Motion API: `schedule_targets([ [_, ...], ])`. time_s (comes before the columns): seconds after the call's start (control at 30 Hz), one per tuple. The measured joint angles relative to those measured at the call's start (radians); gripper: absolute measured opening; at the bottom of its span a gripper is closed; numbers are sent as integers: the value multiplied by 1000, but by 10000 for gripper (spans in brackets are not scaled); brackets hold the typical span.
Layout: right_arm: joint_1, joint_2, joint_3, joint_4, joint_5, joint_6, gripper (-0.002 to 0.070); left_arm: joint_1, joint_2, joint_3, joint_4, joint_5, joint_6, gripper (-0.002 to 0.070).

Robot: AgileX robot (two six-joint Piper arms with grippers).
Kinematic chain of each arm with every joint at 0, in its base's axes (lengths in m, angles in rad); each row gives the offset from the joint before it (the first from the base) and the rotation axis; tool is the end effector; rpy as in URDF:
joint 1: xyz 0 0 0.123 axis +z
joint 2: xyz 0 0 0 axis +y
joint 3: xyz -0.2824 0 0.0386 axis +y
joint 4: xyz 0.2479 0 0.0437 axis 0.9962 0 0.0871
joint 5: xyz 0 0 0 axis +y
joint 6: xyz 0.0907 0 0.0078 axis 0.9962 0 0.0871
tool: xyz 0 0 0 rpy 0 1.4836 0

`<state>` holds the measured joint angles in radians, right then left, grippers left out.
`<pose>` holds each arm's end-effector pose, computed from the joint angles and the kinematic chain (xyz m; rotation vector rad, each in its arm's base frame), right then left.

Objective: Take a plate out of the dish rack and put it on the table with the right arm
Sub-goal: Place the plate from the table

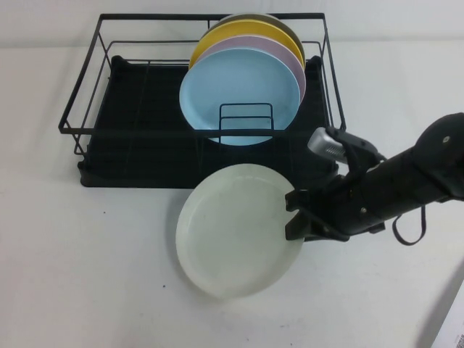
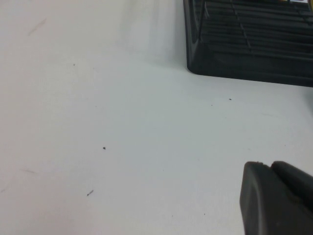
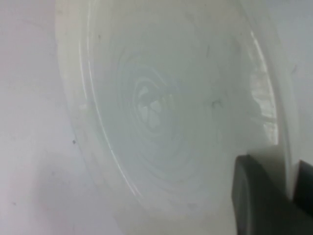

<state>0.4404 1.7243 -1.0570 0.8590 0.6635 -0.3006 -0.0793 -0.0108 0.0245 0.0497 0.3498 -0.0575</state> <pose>0.2921 0.1847 0.2071 -0.1806 2.7318 0.9203 0.0532 -0.0027 0.1739 0.0514 1.8462 -0.0472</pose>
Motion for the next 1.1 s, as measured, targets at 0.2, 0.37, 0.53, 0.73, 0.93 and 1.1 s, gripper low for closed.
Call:
schedule_targets([
  [0.2, 0, 74, 0, 65, -35, -42, 52, 0, 0, 0, 0, 0, 0, -4],
  [0.37, 0, 86, 0, 72, -50, -45, 64, 0, 0, 0, 0, 0, 0, -4],
  [0.53, 0, 97, 0, 49, -77, -49, 148, 0, 0, 0, 0, 0, 0, -4],
  [0.73, -9, 101, 0, 32, -80, -50, 321, 0, 0, 0, 0, 0, 0, -4],
  [0.93, -35, 68, -19, -15, 5, -50, 334, 0, 0, 0, 0, 0, 0, -4],
  [1.1, -37, -79, -19, -124, 137, -50, 193, 0, 0, 0, 0, 0, 0, -4],
])
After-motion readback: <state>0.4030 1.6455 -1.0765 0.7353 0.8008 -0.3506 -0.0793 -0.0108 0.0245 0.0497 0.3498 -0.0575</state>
